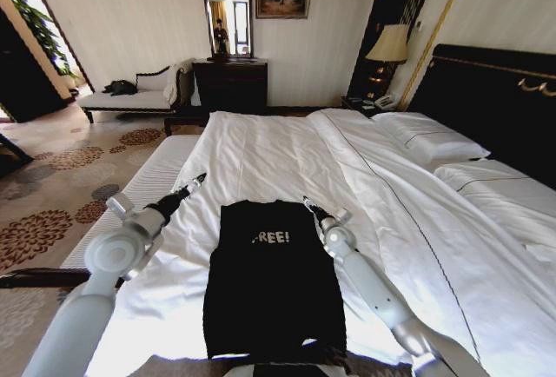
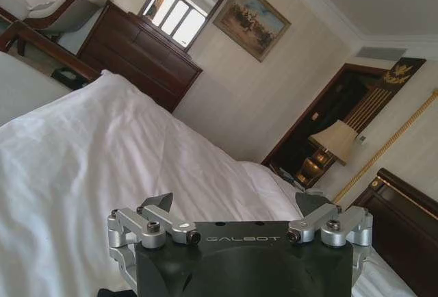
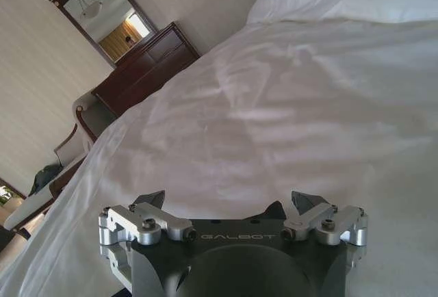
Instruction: Fold the clothes on the bed.
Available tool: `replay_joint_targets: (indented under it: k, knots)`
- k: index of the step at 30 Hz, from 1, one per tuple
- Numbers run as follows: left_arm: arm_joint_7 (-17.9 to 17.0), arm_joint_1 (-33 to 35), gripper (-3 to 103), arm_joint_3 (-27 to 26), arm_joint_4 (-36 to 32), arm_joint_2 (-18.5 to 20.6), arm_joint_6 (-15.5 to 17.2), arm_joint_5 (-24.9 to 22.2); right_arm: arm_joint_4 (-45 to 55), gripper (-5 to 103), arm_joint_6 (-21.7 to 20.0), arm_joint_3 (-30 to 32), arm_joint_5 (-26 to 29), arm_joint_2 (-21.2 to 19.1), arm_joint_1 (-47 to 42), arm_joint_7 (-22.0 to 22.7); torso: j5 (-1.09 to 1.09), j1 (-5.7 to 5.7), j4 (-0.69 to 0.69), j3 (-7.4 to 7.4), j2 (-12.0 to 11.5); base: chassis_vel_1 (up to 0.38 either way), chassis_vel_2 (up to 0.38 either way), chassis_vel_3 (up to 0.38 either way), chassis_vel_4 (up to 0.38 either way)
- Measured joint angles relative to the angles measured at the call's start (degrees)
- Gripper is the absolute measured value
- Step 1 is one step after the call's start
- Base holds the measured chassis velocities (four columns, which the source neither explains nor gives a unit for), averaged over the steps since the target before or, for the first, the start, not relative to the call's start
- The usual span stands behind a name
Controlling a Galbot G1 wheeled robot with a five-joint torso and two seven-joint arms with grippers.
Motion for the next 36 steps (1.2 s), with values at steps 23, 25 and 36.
replay_joint_targets:
  k: [23,25,36]
  knots:
    - [-0.54,-1.48,100,2.1,1.75,-1.1,0.48,0.09,-7.08,91,0.16,-0.79,-2.84,1.2,2.18,-1.44,0.0,0.0,0.0,-0.01,0.0,0.0,0.0,0.0,0.0]
    - [-0.56,-1.56,100,2.45,1.65,-0.9,0.69,0.07,-7.4,80,0.16,-0.66,-2.93,1.22,2.11,-1.89,0.0,0.0,0.0,-0.01,0.0,0.0,0.0,0.0,0.0]
    - [-0.57,-1.15,100,2.4,1.63,-0.91,0.78,0.58,-8.64,42,0.35,-0.42,-4.29,1.99,2.08,-2.53,0.0,0.0,0.01,-0.01,0.0,0.0,0.0,0.0,0.0]
